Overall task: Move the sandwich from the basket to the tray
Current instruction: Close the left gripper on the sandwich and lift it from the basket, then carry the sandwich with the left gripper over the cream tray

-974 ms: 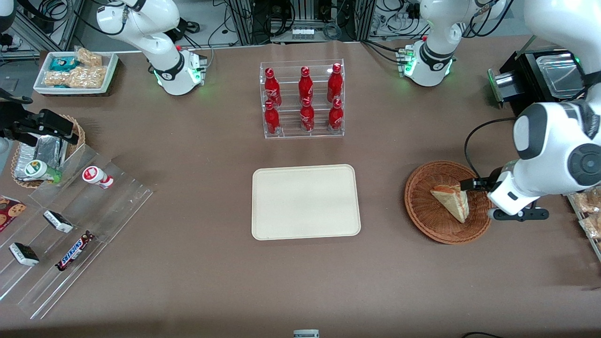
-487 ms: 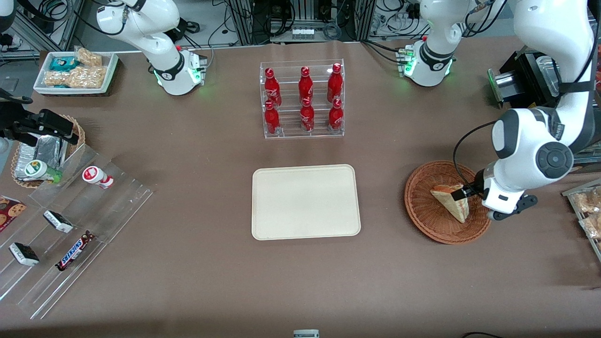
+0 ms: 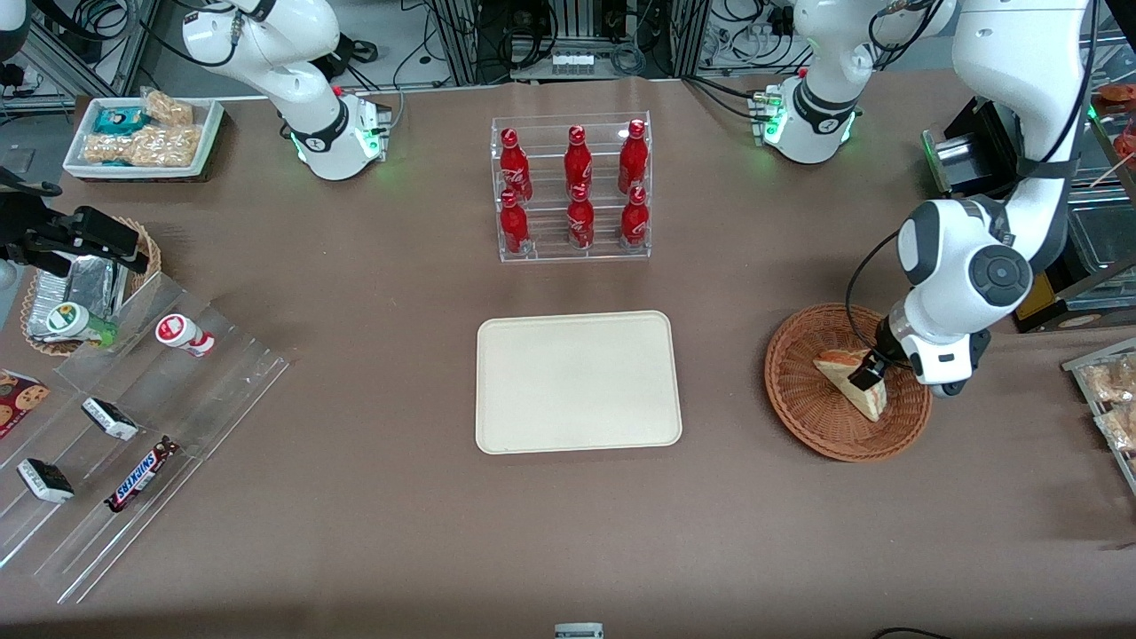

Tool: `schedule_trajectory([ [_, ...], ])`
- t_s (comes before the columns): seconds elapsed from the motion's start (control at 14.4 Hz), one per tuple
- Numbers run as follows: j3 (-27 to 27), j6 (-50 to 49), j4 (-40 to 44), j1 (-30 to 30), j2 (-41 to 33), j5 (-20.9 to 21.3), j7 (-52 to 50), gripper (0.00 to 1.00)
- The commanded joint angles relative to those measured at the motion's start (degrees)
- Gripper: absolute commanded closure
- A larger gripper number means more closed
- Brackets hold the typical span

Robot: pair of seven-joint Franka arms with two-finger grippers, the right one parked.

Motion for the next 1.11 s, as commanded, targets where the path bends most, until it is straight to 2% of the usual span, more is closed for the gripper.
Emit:
schedule_trajectory([
  [0.0, 0.02, 1.46, -0.9, 0.17, 0.02, 0.1, -3.23, 0.79],
  [0.07, 0.02, 0.93, -0.29, 0.17, -0.07, 0.1, -3.15, 0.92],
  [0.14, 0.02, -0.03, 1.29, 0.17, -0.07, 0.19, -2.97, 0.96],
  [0.42, -0.94, -11.52, 12.08, -0.53, 1.15, -0.16, -2.27, 0.98],
  [0.7, -6.39, -15.59, 21.15, -3.59, 5.19, -0.17, -2.35, 0.98],
  [1.04, -6.66, -15.24, 29.49, -16.06, 11.07, 0.36, -2.97, 0.98],
])
